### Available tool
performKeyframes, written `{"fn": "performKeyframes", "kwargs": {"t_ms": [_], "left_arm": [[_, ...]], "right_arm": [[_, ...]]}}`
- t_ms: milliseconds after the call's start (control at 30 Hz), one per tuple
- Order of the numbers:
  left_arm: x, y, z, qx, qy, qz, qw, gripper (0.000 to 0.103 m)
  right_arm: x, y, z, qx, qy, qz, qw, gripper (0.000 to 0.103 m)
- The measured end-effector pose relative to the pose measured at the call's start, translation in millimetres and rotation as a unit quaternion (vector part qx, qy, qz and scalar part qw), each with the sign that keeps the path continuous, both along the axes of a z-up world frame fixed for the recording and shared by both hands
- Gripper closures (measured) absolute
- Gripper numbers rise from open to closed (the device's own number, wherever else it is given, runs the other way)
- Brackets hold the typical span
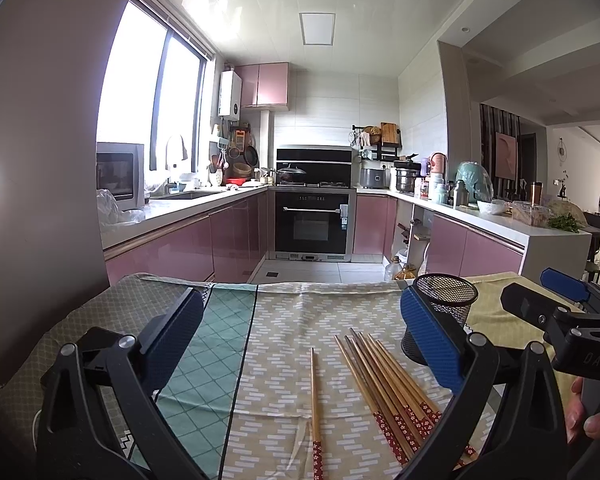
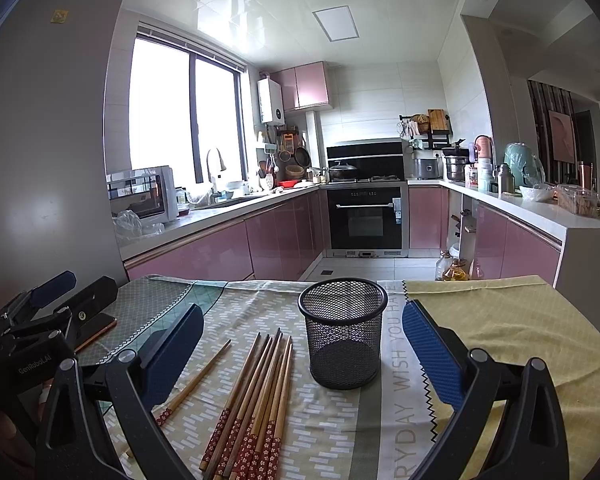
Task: Organize utensils
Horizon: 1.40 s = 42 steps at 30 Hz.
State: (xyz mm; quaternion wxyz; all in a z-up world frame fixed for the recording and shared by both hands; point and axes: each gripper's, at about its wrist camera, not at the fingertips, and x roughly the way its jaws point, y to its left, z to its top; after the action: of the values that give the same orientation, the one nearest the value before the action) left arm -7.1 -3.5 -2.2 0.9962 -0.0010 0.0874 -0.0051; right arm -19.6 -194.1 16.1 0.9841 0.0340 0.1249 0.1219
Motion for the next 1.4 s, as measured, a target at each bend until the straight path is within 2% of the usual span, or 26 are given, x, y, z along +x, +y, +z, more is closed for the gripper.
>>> {"fn": "performKeyframes", "kwargs": {"t_ms": [867, 1033, 1200, 1367, 1400], "left_arm": [[14, 2, -4, -0.005, 0.029, -0.007, 0.9995, 0.006], [25, 2, -9, -0.001, 0.056, -0.014, 0.9983, 0.006], [47, 14, -21, -0.005, 0.115, -0.02, 0.9932, 0.006], [74, 24, -41, 0.004, 0.184, -0.022, 0.9827, 0.008], [79, 25, -45, 0.005, 0.197, -0.027, 0.98, 0.01]], "right_arm": [[7, 8, -6, -0.004, 0.021, 0.012, 1.0, 0.007], [22, 12, -14, -0.007, 0.066, 0.04, 0.997, 0.007], [44, 21, -33, -0.037, 0.14, 0.068, 0.987, 0.007], [64, 23, -52, -0.046, 0.204, 0.083, 0.974, 0.023], [68, 23, -56, -0.046, 0.216, 0.086, 0.972, 0.03]]}}
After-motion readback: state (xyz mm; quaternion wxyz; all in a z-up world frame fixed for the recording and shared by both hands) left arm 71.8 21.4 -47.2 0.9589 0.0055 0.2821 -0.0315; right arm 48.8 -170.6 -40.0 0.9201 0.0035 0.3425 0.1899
